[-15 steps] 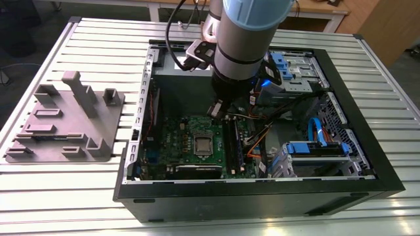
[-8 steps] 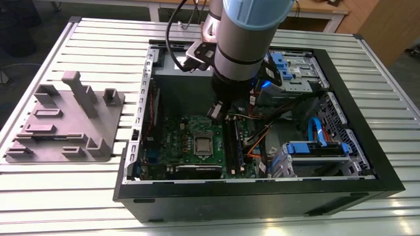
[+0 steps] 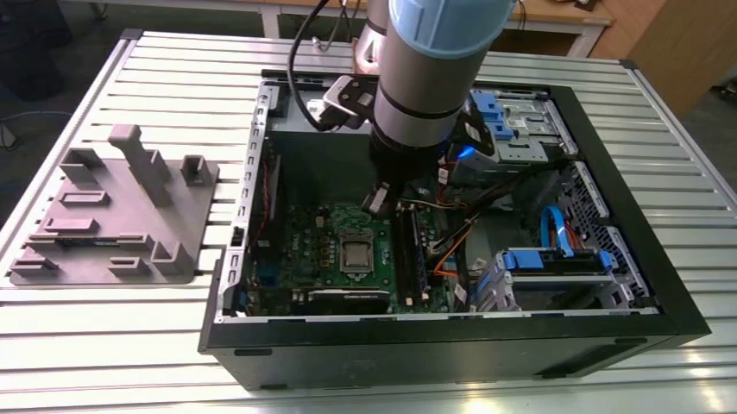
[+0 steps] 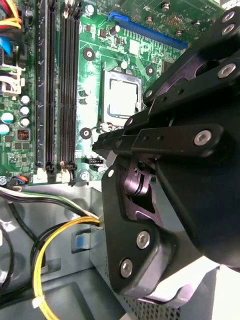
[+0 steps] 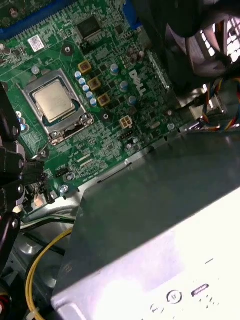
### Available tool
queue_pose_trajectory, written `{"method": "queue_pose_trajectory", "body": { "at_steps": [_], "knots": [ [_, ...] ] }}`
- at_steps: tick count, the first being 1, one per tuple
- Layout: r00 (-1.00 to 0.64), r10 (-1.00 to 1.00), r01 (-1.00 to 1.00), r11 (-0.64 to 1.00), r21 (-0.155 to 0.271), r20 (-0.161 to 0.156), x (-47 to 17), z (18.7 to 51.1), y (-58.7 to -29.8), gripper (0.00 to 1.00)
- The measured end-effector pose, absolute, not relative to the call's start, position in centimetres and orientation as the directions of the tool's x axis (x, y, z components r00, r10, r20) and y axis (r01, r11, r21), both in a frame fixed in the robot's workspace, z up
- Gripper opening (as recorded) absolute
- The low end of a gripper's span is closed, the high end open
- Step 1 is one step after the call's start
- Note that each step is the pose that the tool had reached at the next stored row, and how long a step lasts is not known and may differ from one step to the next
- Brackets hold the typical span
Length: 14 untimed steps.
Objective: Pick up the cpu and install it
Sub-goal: 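Install the first cpu locking lever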
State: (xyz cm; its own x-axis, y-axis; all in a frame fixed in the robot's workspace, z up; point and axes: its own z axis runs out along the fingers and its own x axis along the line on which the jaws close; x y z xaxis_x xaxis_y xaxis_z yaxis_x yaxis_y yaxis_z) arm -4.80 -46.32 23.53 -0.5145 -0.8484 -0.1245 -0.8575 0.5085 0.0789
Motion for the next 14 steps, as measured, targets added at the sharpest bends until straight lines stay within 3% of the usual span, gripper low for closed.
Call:
{"method": "queue_pose_trajectory", "body": {
  "at_steps": [14],
  "knots": [
    [-0.474,-0.872,-0.881,0.467,0.077,-0.125,-5.1,23.71,-46.9,0.1]
  ]
}}
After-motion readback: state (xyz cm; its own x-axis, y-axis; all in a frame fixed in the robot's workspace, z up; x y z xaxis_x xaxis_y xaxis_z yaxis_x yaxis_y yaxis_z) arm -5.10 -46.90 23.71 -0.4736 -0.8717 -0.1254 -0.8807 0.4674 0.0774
